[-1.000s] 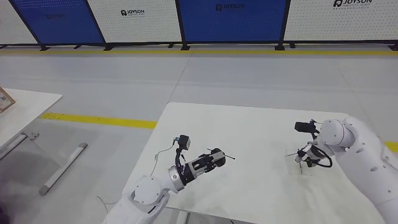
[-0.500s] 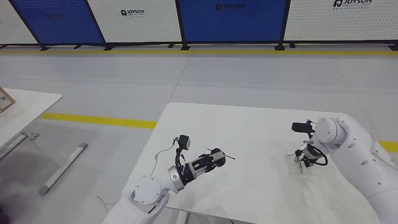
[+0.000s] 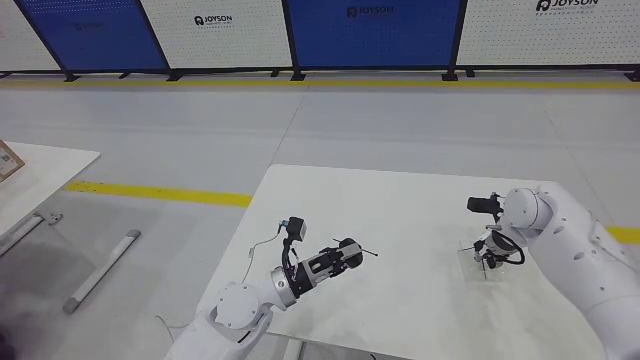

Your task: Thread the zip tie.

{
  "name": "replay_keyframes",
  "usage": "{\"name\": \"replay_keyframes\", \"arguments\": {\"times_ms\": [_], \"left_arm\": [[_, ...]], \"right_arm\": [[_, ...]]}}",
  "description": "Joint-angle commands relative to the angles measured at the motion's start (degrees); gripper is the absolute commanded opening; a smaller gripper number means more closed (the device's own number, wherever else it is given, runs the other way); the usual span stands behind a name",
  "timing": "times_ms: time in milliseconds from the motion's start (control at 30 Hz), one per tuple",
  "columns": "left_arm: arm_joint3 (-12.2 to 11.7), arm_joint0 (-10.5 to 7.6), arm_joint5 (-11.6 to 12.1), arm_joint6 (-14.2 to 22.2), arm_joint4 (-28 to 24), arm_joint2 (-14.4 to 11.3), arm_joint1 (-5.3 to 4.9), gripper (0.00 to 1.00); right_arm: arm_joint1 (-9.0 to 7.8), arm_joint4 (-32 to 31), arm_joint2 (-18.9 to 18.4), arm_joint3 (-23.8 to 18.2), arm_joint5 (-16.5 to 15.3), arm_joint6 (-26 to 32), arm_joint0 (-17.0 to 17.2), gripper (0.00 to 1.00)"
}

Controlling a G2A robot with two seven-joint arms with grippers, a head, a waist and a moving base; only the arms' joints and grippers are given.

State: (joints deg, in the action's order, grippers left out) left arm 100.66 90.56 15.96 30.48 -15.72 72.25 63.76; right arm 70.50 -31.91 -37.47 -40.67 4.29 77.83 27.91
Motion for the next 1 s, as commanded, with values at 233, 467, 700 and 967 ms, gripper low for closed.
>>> {"name": "replay_keyframes", "arguments": {"times_ms": [233, 467, 700, 967], "left_arm": [[0.0, 0.00, 0.0, 0.0, 0.0, 0.0, 0.00, 0.00], [0.0, 0.00, 0.0, 0.0, 0.0, 0.0, 0.00, 0.00], [0.0, 0.00, 0.0, 0.0, 0.0, 0.0, 0.00, 0.00], [0.0, 0.00, 0.0, 0.0, 0.0, 0.0, 0.00, 0.00]], "right_arm": [[0.78, -0.4, 0.3, 1.3, -0.1, 0.3, -0.5, 0.19], [1.36, -0.9, 0.4, 2.3, -0.1, 0.7, -0.9, 0.02], [1.78, -1.3, 0.4, 2.8, -0.2, 0.9, -1.2, 0.00], [1.47, -2.4, -0.3, 0.7, -1.2, 0.0, -0.6, 0.00]]}}
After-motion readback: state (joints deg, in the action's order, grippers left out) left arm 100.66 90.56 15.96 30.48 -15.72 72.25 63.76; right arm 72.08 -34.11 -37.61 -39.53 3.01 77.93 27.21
